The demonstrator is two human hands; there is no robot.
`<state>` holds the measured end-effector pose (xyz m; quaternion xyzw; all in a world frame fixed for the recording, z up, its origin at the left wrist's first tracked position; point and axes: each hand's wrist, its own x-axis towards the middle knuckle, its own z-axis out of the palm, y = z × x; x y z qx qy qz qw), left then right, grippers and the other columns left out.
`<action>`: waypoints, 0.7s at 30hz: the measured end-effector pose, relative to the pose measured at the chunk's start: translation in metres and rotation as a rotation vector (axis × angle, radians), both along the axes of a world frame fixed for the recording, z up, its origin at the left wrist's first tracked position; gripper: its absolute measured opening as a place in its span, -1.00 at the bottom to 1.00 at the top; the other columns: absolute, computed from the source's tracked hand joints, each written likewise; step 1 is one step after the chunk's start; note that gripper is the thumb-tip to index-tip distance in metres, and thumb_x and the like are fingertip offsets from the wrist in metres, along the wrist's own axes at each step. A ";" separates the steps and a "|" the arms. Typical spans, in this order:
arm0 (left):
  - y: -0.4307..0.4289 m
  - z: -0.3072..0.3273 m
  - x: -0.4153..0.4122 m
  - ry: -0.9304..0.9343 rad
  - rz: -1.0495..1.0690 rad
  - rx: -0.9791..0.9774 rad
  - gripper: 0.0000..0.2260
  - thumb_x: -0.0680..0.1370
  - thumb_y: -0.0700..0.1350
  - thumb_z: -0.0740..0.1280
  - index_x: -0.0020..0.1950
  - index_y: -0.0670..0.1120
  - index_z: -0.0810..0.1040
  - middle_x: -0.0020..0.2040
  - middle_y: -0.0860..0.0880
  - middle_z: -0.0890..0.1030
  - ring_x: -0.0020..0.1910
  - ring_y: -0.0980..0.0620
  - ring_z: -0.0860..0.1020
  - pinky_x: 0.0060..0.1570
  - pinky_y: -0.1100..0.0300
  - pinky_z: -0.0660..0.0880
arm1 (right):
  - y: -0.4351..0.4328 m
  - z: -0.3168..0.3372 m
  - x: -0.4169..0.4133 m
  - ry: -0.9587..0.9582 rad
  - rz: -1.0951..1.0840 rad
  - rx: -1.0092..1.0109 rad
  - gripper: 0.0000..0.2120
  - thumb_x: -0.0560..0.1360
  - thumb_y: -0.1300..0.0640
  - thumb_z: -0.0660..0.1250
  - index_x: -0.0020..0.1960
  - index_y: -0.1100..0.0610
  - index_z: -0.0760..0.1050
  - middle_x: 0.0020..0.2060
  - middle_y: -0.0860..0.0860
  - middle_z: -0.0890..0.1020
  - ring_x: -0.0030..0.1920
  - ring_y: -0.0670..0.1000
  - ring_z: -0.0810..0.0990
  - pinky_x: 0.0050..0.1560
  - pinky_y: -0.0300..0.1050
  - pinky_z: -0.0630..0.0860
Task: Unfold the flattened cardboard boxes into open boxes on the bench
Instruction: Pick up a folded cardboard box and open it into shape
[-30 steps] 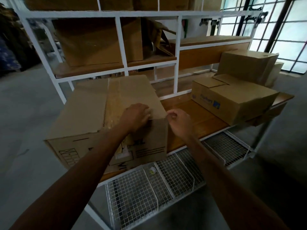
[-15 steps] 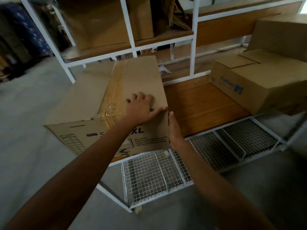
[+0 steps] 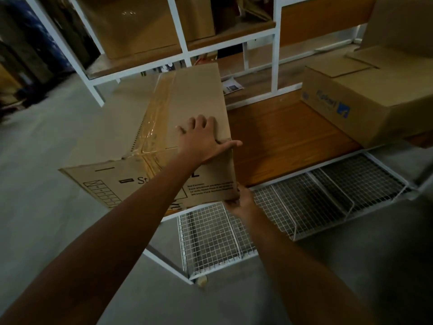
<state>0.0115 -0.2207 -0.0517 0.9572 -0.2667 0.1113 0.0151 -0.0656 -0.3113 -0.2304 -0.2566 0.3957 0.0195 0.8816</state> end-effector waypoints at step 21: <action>0.115 0.180 0.017 0.147 0.161 -0.839 -0.19 0.42 0.53 0.05 0.37 -0.06 0.47 0.24 -0.09 0.56 0.15 -0.13 0.52 0.23 -0.07 0.40 | 0.019 0.218 0.016 -0.293 -0.183 -0.306 -0.75 0.46 0.02 0.44 0.06 0.15 0.60 -0.07 0.12 0.68 -0.10 0.12 0.66 -0.15 0.00 0.64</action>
